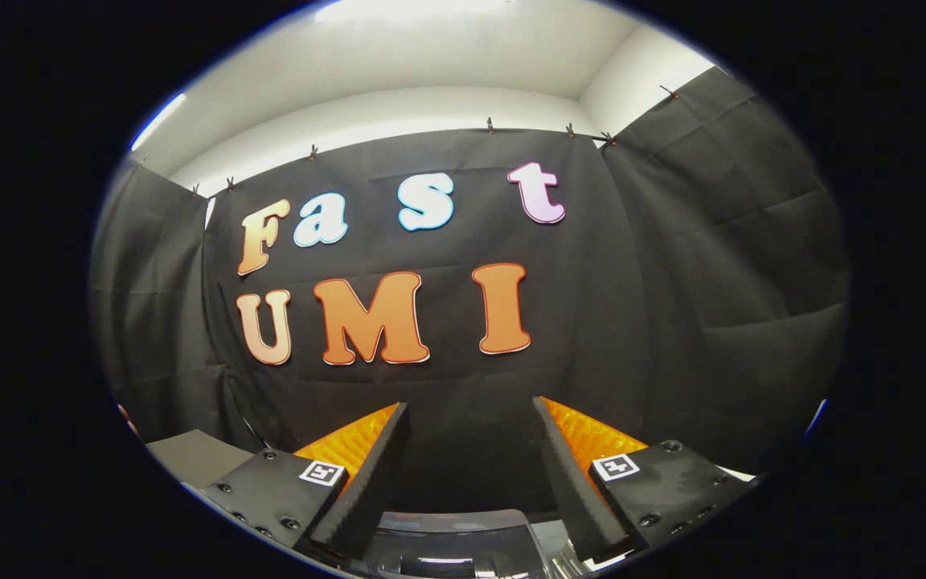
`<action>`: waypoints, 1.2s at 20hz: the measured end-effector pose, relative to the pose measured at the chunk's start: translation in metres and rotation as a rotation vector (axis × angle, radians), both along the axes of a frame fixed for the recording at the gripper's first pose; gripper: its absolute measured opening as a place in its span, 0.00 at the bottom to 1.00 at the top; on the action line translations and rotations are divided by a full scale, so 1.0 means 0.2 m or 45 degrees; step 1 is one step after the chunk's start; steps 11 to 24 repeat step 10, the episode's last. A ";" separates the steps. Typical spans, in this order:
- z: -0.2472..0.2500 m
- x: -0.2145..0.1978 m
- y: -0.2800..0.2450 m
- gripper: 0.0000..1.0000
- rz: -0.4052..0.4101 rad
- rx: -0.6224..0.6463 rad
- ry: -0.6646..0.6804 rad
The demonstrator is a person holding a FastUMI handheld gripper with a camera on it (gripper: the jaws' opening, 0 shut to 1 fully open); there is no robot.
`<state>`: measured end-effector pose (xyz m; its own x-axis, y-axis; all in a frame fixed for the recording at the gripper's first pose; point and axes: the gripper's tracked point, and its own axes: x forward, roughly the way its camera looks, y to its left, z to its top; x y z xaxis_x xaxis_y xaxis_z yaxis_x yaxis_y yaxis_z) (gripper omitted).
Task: Put the clothes into the washing machine and then close the washing machine lid.
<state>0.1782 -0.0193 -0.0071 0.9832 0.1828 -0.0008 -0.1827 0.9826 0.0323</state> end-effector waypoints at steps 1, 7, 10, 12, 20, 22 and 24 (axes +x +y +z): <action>0.00 0.00 0.00 0.96 -0.003 0.002 0.000; -0.02 0.01 -0.01 0.96 -0.008 -0.002 0.009; -0.02 0.01 0.00 0.96 -0.002 0.005 0.008; -0.02 0.01 0.00 0.96 -0.002 0.005 0.008; -0.02 0.01 0.00 0.96 -0.002 0.005 0.008; -0.02 0.01 0.00 0.96 -0.002 0.005 0.008; -0.02 0.01 0.00 0.96 -0.002 0.005 0.008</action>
